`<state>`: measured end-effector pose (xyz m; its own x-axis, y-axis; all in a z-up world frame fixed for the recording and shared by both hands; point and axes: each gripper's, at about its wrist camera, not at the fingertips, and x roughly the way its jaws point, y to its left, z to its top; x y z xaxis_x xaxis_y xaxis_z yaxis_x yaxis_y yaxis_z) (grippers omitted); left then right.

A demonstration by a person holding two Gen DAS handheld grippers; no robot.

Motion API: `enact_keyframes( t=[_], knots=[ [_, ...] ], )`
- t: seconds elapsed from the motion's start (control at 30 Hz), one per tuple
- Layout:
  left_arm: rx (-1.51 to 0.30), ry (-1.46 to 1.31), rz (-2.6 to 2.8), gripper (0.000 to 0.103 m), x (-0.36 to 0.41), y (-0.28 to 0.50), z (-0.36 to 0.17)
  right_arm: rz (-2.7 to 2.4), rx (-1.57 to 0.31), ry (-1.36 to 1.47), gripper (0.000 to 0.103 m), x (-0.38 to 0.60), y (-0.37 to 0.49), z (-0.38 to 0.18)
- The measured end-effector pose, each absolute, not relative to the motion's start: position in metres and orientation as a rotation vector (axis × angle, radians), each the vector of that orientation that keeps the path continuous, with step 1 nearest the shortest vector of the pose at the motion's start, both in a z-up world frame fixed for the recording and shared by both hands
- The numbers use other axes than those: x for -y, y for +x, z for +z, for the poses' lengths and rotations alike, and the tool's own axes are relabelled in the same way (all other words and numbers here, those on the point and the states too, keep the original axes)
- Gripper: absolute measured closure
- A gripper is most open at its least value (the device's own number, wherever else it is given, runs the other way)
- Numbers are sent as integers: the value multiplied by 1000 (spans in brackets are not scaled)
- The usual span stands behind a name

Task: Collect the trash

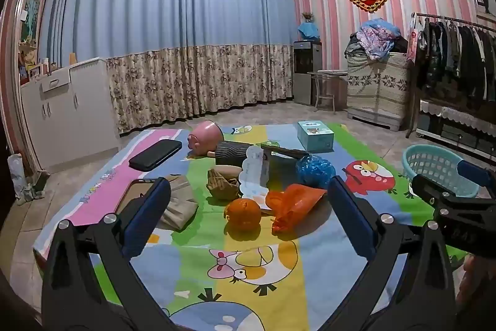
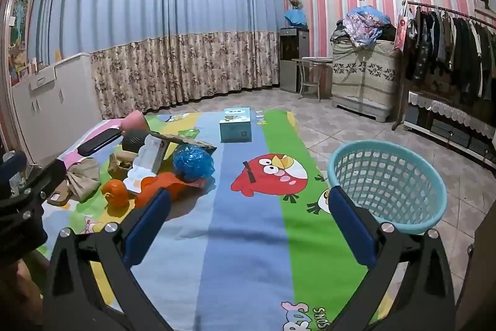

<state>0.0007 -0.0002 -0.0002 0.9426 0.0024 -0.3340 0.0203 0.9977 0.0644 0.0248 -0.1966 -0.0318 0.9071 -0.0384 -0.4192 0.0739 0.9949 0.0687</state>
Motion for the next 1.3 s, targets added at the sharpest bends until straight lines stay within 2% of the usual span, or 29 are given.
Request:
enact_keyframes(
  t=[1.3],
  knots=[
    [-326,58,-13,5,-10,4,-1,-75,-398,68,4,199,20,-27]
  ],
)
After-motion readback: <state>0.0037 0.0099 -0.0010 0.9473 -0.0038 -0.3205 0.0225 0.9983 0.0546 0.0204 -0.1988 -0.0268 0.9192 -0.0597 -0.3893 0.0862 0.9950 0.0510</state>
